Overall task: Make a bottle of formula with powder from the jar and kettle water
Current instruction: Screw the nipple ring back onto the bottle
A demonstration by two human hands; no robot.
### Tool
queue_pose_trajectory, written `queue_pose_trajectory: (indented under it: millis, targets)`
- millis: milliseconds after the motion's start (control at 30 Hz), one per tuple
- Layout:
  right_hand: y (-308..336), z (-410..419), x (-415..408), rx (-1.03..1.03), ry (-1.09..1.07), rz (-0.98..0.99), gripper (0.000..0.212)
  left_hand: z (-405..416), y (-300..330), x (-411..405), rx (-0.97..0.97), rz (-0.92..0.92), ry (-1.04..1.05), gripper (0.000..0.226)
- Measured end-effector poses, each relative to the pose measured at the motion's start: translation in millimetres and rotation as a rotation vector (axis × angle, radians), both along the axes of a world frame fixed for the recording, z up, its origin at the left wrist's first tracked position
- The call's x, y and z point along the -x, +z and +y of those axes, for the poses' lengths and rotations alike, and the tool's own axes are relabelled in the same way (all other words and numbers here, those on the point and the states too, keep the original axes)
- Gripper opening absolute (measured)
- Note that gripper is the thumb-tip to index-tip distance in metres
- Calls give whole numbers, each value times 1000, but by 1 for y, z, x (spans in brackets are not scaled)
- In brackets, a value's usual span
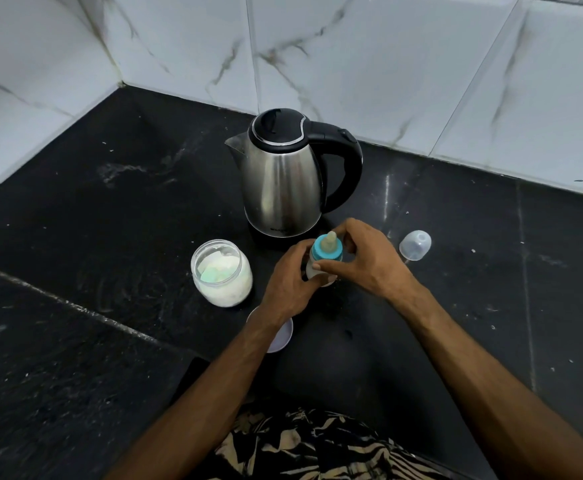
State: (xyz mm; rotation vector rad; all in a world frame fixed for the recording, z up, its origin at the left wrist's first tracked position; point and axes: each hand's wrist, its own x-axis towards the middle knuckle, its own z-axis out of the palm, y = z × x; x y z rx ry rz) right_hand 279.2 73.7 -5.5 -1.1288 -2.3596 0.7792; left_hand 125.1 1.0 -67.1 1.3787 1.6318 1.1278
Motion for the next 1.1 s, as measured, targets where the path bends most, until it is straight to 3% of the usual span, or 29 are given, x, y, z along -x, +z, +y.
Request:
queue_pose_trajectory:
  millis: [67, 167, 233, 333, 400, 533, 667, 800, 933, 1033, 1100]
  targets:
    - [0, -1, 2, 14, -30, -9, 57, 0, 0, 0, 6, 4, 1, 59]
    - [5, 4, -4, 45, 103, -64, 75, -1, 1, 0, 7, -1, 3, 57]
    - [7, 7, -7, 26, 165, -79, 63, 0, 0, 0, 9, 0, 5, 59]
    - [4, 6, -1, -17, 82, -60, 44, 0, -1, 0, 11, -9, 0, 62]
    - [5, 3, 3, 0, 9, -69, 50, 0, -2, 1, 21, -19, -4, 63]
    - [8, 6, -4, 35, 140, -117, 72, 0, -2, 0, 9, -15, 3, 60]
    - [7, 5, -2, 14, 117, -100, 49, 1, -3, 0, 11, 8, 6, 60]
    - [3, -3, 3, 19, -19, -76, 55, 1, -2, 0, 15, 10, 4, 58]
    - [10, 4, -4, 18, 151, -137, 71, 0, -1, 0, 9, 6, 3, 57]
    - [10, 4, -2, 15, 131, -124, 51, 0, 1, 0, 2, 8, 7, 56]
    - [7, 1, 4, 43, 13, -133, 52, 0, 1, -1, 12, 23, 6, 57]
